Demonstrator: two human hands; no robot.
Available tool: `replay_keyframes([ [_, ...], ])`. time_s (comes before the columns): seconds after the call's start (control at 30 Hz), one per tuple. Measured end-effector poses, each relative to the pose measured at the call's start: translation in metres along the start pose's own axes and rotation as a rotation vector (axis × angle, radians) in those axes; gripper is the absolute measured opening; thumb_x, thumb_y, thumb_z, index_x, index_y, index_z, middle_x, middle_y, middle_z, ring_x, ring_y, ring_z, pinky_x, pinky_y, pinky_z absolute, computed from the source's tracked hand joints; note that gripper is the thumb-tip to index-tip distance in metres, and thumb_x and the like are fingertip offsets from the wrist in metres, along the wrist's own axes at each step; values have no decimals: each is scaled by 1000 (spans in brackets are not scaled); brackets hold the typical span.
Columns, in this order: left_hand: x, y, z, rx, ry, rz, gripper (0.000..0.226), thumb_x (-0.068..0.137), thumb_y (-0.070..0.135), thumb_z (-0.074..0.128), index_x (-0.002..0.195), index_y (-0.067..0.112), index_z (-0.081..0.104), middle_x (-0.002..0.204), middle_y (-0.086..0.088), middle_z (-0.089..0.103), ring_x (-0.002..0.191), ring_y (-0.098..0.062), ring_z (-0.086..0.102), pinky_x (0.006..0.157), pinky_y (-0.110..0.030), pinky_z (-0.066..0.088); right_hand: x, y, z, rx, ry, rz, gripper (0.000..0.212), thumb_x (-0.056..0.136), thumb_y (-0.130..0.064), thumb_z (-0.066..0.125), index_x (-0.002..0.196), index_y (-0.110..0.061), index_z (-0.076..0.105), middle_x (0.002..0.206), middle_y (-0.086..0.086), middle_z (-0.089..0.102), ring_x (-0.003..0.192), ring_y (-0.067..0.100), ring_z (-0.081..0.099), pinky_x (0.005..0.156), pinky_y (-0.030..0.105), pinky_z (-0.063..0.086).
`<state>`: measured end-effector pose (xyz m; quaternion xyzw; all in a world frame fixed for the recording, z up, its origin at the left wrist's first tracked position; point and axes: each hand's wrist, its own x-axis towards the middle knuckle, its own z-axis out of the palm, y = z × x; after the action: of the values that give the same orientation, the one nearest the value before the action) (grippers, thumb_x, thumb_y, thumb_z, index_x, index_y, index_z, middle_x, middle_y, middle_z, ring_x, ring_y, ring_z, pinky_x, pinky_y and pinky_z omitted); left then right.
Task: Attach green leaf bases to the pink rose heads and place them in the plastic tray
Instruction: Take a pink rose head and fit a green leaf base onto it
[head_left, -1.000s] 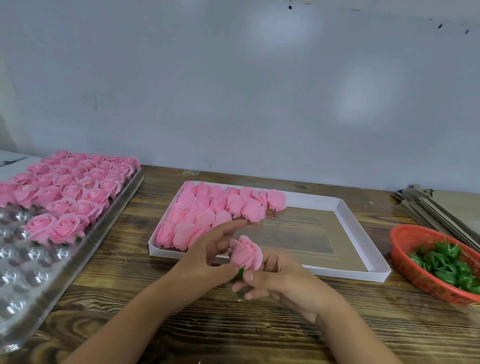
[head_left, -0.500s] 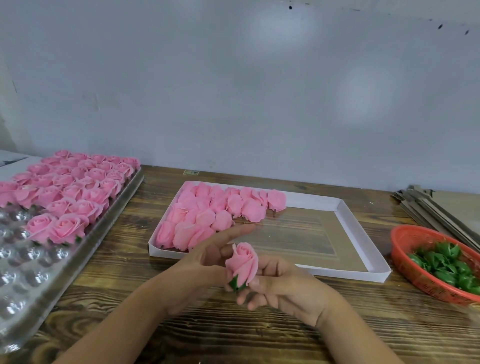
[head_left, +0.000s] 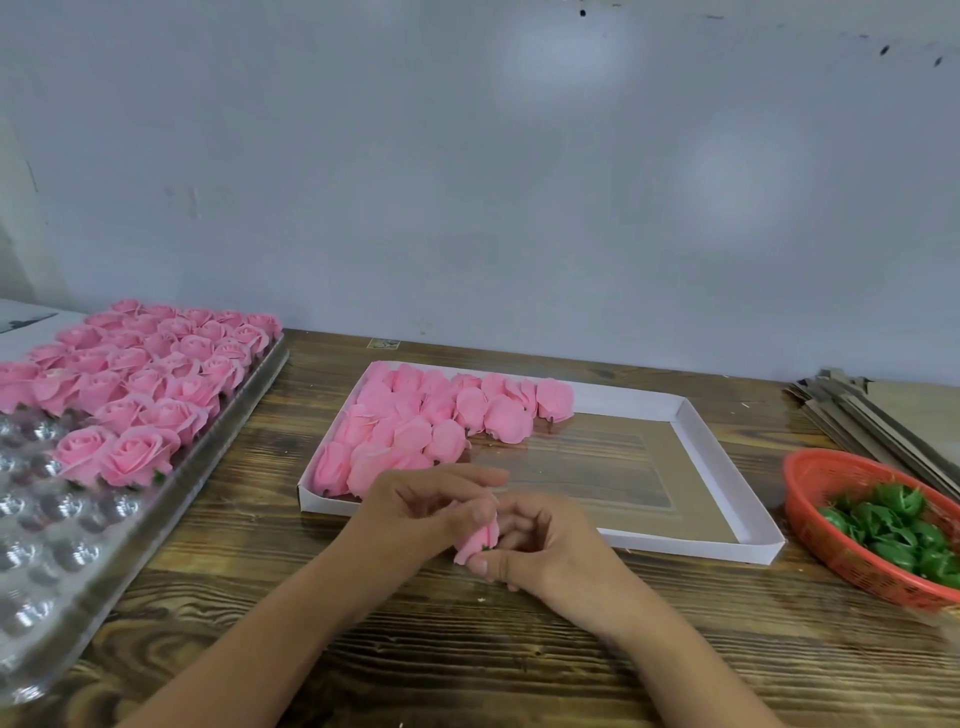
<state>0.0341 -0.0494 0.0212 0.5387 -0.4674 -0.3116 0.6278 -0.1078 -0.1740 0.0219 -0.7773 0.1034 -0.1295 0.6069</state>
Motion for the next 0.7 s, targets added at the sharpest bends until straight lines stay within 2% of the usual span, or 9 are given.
replay_keyframes([
  [0.07, 0, -3, 1, 36, -27, 13, 18, 82, 40, 79, 91, 24, 82, 115, 1, 75, 122, -14, 63, 96, -32, 54, 0, -1, 0, -1, -10, -23, 29, 84, -22, 77, 111, -30, 72, 96, -1, 76, 76, 6, 64, 64, 14, 47],
  [0.13, 1, -4, 1, 29, -53, 10, 17, 82, 36, 81, 94, 24, 81, 118, 0, 74, 122, -17, 64, 95, -25, 54, -1, -1, 1, 23, -15, -50, 30, 84, -19, 77, 109, -33, 72, 96, -3, 76, 81, 6, 67, 65, 12, 49],
  [0.27, 1, -5, 2, -9, -94, -31, 26, 81, 35, 83, 105, 26, 79, 129, 2, 69, 119, -19, 66, 89, -27, 57, -2, -1, 3, 60, 14, -69, 29, 84, -14, 77, 104, -35, 73, 91, -8, 76, 83, 3, 70, 64, 11, 50],
  [0.37, 0, -3, 3, 54, -137, -29, 35, 79, 39, 83, 113, 35, 76, 132, 11, 67, 128, -9, 59, 98, -30, 53, -2, -1, 3, 58, 36, -75, 31, 86, -14, 74, 111, -31, 72, 98, -5, 77, 86, 6, 71, 63, 15, 53],
  [0.47, 0, 0, 3, 155, -207, -29, 43, 83, 32, 81, 123, 39, 69, 130, 14, 67, 129, 0, 54, 96, -10, 46, -2, 1, 1, 74, 69, -100, 38, 84, -7, 73, 115, -30, 72, 106, -3, 76, 96, 10, 71, 73, 17, 54],
  [0.53, 0, 0, 2, 181, -202, -51, 53, 79, 35, 84, 127, 46, 64, 134, 16, 64, 129, -2, 55, 99, -17, 48, -1, 0, 1, 102, 73, -105, 36, 85, -9, 73, 115, -27, 72, 108, -1, 76, 102, 15, 71, 80, 21, 56],
  [0.6, 0, -1, 0, 147, -169, -95, 69, 70, 47, 87, 132, 50, 57, 139, 19, 58, 132, -7, 53, 110, -35, 45, -1, -2, -1, 113, 67, -89, 32, 85, -13, 75, 115, -25, 72, 108, 2, 76, 101, 19, 71, 82, 26, 57],
  [0.63, -1, 0, 0, 102, -142, -104, 71, 69, 53, 85, 134, 49, 56, 141, 19, 56, 133, -9, 53, 112, -41, 44, -2, -2, -3, 113, 59, -71, 30, 86, -15, 75, 114, -25, 73, 104, 1, 76, 96, 17, 72, 80, 25, 57],
  [0.7, -1, 4, 0, 0, -82, -88, 56, 75, 63, 76, 126, 40, 67, 141, 15, 59, 133, -10, 53, 109, -40, 46, -3, -1, -3, 101, 29, -30, 21, 87, -17, 73, 106, -26, 75, 89, -5, 75, 79, 8, 67, 70, 21, 53],
])
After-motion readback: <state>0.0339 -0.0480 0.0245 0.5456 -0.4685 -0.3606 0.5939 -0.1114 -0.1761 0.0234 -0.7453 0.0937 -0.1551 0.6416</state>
